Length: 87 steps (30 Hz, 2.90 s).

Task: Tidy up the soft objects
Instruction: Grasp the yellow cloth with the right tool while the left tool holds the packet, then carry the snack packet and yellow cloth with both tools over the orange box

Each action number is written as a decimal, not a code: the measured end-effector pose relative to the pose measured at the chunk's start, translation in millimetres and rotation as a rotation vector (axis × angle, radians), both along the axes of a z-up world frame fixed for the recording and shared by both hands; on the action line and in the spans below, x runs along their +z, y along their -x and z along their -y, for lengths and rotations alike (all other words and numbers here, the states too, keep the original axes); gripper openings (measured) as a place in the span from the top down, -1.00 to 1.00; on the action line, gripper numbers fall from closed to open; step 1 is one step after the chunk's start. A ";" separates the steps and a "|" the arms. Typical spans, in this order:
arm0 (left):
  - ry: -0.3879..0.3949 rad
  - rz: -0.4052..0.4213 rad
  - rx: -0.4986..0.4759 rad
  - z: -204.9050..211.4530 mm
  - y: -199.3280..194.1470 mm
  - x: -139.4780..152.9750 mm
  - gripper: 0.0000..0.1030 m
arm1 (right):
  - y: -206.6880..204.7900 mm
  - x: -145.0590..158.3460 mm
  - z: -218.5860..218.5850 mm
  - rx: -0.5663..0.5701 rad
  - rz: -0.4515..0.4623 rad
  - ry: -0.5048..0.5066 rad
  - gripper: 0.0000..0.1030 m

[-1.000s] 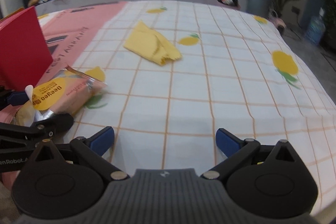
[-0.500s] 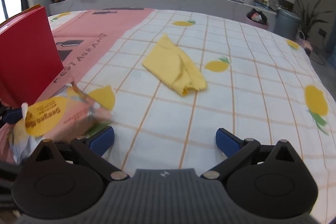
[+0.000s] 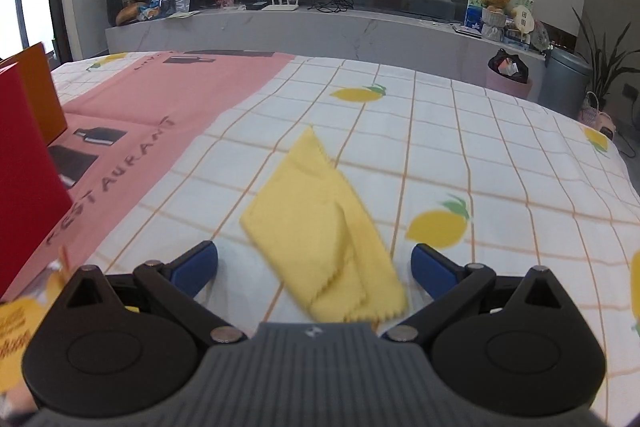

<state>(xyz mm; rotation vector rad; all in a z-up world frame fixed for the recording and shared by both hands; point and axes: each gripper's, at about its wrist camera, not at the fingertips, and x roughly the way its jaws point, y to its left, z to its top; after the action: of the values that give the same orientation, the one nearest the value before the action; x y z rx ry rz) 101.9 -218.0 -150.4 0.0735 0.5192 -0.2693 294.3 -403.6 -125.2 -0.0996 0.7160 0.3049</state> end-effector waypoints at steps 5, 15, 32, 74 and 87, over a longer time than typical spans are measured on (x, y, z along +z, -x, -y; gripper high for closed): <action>-0.001 0.000 0.001 0.1 0.0 0.0 -0.83 | -4.6 -0.3 -0.9 0.017 0.000 0.000 -0.96; -0.002 -0.001 0.006 0.8 -0.6 0.0 -0.83 | 1.0 1.4 -1.1 0.059 0.018 -0.002 -0.73; -0.003 0.000 0.010 1.1 -1.7 -0.6 -0.81 | 17.0 6.0 -30.9 0.081 0.092 0.055 0.79; -0.013 0.159 -0.027 -165.7 12.9 167.7 -0.22 | 122.6 236.0 -158.7 0.031 0.300 -0.090 0.92; 0.011 -0.188 0.247 -287.6 -35.7 111.5 -0.22 | 72.2 194.2 -342.9 0.166 0.111 -0.044 0.92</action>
<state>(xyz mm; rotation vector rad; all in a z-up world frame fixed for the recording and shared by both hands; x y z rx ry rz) 137.6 69.5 -38.9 -0.0270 0.7068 -0.0367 222.1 -60.7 69.1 -0.1334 0.5912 0.4700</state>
